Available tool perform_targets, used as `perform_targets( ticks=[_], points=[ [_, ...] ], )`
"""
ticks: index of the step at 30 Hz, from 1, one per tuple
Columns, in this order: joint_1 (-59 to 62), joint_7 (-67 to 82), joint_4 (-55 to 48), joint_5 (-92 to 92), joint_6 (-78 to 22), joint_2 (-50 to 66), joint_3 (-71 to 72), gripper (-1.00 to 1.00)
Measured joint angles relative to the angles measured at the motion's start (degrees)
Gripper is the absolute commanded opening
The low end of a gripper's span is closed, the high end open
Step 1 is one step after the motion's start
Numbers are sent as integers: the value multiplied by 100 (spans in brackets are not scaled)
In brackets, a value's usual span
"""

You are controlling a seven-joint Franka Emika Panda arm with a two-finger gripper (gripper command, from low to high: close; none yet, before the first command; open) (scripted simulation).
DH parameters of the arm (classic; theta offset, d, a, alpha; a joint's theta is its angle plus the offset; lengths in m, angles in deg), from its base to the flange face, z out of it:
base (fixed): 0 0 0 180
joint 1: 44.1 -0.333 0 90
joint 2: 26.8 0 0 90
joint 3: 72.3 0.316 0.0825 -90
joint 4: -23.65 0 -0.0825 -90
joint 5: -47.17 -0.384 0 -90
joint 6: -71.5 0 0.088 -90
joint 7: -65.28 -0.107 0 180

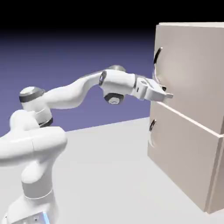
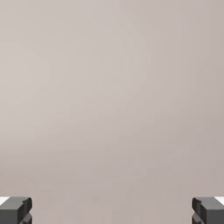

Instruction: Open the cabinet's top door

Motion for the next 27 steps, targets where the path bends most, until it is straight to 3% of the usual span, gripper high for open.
perform_targets(
  ticks=[3, 6, 7, 9, 15, 27],
  points=[
    [-263, 110, -68, -340, -83, 345, -297, 0],
    [352, 100, -670, -581, -61, 263, -238, 0],
    [556, 97, -871, -661, -53, 236, -218, -100],
    [557, 97, -871, -662, -53, 236, -218, -100],
    [-208, 1018, 374, -1226, -1176, 331, -507, -100],
    [-1098, 2438, 2606, -1056, -4041, 165, -1768, -100]
  ],
)
